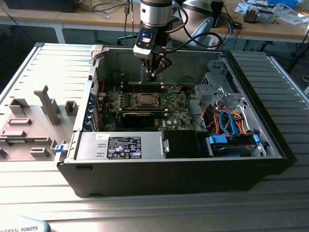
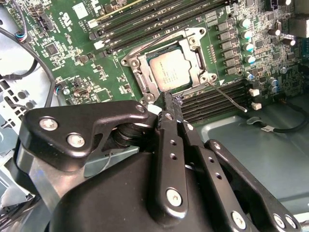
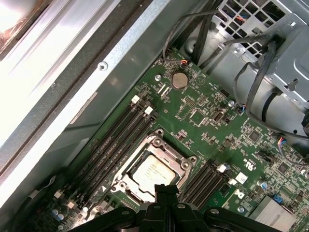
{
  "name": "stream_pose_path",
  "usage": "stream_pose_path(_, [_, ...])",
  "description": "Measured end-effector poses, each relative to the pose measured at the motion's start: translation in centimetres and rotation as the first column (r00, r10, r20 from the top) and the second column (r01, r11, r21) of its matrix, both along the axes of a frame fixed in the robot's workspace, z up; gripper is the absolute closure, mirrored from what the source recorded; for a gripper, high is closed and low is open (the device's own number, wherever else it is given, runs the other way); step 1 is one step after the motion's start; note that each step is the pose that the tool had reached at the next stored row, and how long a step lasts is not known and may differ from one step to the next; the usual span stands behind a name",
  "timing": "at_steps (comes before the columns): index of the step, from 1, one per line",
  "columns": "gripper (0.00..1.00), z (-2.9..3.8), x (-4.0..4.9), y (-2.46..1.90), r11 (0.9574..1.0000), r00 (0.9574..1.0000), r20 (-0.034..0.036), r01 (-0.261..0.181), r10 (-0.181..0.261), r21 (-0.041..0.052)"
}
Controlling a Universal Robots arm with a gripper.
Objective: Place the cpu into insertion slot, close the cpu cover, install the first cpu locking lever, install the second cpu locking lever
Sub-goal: 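Install the first cpu locking lever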
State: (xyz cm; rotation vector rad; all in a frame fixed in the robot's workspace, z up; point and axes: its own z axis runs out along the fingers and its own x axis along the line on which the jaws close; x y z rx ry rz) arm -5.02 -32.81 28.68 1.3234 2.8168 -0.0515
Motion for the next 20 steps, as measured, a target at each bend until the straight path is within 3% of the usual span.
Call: stream_pose_path(20, [0.89,0.0,0.0,0.0,0.9996,0.9996,0.0,-0.029,0.029,0.0])
